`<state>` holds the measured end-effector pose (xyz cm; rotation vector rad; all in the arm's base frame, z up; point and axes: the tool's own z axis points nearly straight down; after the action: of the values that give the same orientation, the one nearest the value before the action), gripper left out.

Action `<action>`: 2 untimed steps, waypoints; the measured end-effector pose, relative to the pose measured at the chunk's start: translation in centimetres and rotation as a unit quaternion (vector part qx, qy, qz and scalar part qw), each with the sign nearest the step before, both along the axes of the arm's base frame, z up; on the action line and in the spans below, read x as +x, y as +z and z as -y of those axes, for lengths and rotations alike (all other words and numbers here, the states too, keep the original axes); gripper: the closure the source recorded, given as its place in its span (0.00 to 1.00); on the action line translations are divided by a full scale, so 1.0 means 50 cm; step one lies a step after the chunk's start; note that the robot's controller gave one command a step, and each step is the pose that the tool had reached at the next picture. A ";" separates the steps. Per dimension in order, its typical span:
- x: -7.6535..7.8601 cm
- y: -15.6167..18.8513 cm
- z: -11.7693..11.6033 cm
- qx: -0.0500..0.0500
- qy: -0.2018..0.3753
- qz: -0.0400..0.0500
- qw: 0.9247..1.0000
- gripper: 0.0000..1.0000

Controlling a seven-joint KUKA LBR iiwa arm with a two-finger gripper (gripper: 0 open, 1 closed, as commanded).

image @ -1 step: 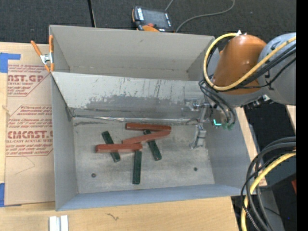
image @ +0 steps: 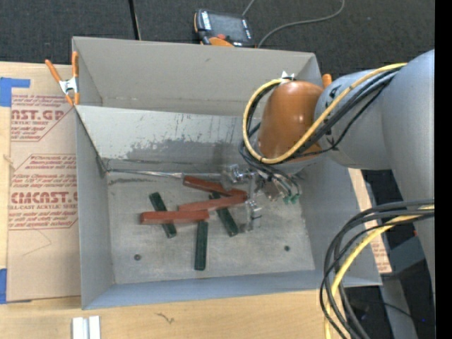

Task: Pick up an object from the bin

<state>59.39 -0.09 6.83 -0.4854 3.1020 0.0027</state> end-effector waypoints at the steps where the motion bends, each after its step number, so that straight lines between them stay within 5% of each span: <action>1: -0.075 0.005 -0.031 -0.001 0.128 0.001 0.992 0.00; 2: -0.076 0.003 -0.031 0.000 0.128 0.001 0.992 1.00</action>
Offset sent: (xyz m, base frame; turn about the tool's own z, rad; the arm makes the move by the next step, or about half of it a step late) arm -0.0384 0.0145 0.0017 -0.2580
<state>55.60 1.45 6.99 -0.8787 3.0132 0.0012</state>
